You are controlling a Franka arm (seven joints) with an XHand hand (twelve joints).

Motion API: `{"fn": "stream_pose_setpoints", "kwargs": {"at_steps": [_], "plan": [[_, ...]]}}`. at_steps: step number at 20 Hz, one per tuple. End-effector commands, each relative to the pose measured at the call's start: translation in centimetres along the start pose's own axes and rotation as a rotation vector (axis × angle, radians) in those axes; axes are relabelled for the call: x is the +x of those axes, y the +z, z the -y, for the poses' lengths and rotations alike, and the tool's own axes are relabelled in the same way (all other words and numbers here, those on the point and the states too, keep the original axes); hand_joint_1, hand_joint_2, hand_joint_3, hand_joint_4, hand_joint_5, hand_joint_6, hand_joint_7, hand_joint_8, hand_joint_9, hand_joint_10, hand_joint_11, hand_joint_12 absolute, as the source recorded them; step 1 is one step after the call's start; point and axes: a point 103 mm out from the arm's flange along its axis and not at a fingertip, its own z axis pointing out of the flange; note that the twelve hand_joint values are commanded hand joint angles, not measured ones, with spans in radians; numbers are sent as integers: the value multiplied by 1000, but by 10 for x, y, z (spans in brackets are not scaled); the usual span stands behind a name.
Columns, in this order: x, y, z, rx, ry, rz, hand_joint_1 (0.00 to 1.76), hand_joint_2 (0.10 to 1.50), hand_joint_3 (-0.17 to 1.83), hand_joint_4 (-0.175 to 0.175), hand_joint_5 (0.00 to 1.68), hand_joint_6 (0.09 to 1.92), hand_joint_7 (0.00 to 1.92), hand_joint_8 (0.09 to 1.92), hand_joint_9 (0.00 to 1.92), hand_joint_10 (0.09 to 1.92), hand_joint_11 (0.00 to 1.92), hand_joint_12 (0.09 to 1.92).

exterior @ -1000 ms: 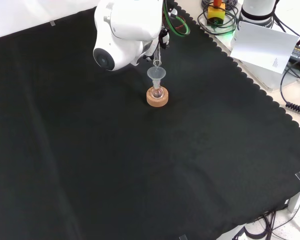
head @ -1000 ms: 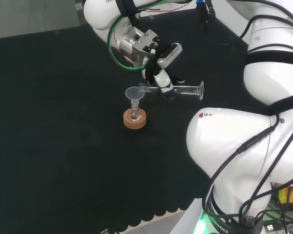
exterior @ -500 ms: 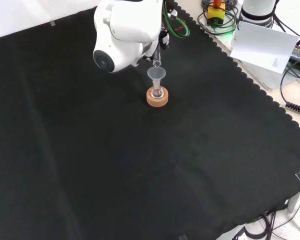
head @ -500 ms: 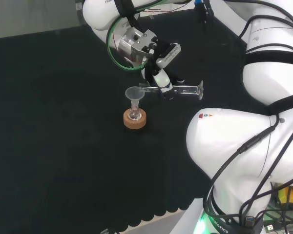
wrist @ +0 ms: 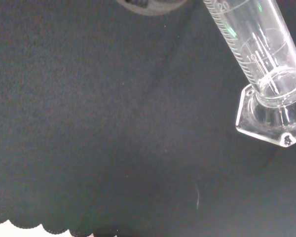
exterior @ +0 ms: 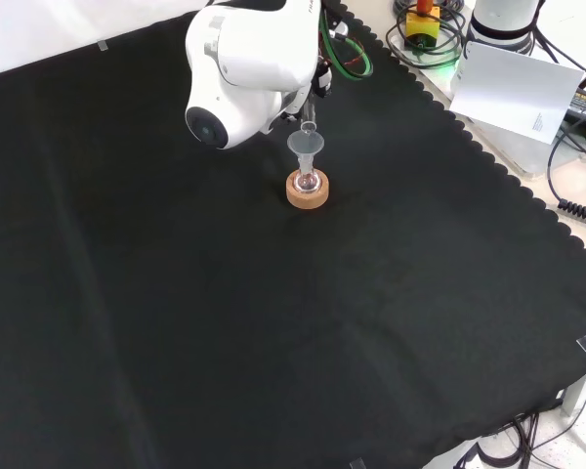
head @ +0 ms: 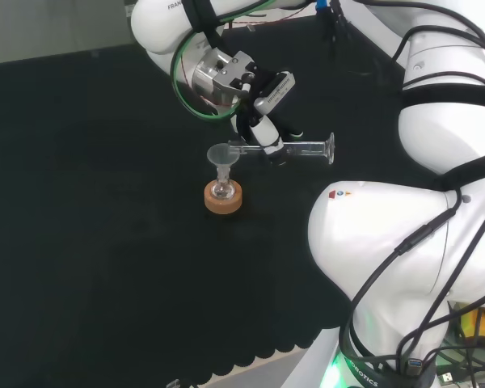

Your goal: Pour the water from the graduated cylinder into the round-bottom flask.

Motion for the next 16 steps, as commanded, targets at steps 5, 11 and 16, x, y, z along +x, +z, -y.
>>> {"fn": "stream_pose_setpoints", "kwargs": {"at_steps": [5, 11, 16], "plan": [[-1, -1, 4, 16, 19, 12, 1231, 1089, -5, 41, 1036, 962, 1070, 856, 1451, 87, 1237, 786], [1, -2, 4, 19, 24, 12, 1231, 1089, -5, 41, 1036, 961, 1071, 855, 1452, 87, 1238, 784], [0, -2, 8, 23, 21, 16, 1231, 1089, -5, 41, 1035, 961, 1073, 853, 1453, 87, 1238, 783]]}}
